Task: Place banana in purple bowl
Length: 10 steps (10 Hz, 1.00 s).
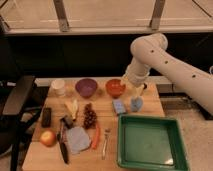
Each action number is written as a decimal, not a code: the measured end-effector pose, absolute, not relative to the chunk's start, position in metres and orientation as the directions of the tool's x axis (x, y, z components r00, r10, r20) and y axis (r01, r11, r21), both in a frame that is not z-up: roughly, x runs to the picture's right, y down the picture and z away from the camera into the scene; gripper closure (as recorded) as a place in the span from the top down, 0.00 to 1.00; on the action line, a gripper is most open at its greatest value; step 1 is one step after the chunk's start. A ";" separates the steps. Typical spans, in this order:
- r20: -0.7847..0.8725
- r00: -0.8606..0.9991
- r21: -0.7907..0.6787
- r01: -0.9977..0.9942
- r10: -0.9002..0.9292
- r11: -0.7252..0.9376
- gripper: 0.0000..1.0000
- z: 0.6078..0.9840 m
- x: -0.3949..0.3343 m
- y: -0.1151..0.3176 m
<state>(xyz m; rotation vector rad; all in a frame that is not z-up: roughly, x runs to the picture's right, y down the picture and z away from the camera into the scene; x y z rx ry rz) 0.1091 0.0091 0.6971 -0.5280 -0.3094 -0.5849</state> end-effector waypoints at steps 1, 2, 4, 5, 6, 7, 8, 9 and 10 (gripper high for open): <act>0.430 0.750 -0.343 0.651 -0.503 0.677 0.62 0.698 0.080 0.010; 0.438 0.703 -0.307 0.703 -0.560 0.642 0.62 0.700 0.052 0.012; 0.456 0.625 -0.257 0.774 -0.634 0.578 0.62 0.707 0.009 0.015; 0.476 0.567 -0.222 0.817 -0.672 0.532 0.62 0.712 -0.022 0.019; 0.491 0.530 -0.201 0.841 -0.691 0.502 0.62 0.717 -0.041 0.022; 0.509 0.493 -0.181 0.863 -0.706 0.472 0.62 0.722 -0.060 0.027; 0.532 0.450 -0.160 0.885 -0.717 0.437 0.62 0.728 -0.081 0.033; 0.566 0.400 -0.132 0.907 -0.721 0.400 0.62 0.736 -0.105 0.042; 0.593 0.375 -0.119 0.916 -0.713 0.383 0.62 0.745 -0.116 0.051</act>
